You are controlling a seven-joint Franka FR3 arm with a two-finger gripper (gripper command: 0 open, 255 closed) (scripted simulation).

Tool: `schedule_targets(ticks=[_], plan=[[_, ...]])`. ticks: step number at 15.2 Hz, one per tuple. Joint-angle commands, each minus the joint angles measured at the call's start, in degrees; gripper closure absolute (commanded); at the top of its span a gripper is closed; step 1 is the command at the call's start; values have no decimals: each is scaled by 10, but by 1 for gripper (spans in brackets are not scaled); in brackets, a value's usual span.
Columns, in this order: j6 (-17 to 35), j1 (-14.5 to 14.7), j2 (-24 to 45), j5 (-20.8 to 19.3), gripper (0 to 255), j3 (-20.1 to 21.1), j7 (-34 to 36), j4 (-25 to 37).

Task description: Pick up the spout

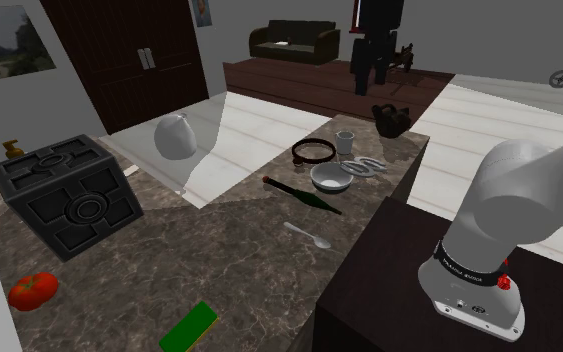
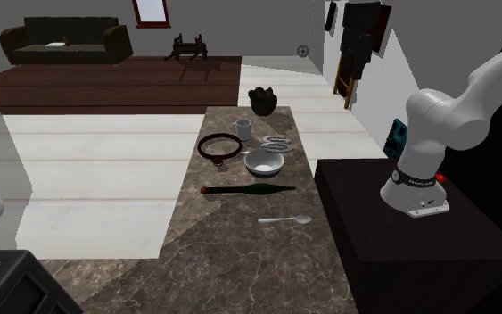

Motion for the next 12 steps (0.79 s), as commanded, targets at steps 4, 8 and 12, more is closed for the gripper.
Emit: schedule_targets(ticks=[4, 8, 12], plan=[[60, -2, 17, -6, 0, -10, -13, -40], [141, -5, 53, -13, 0, -24, -29, -84], [224, -7, 103, -18, 0, -38, -46, -114]])
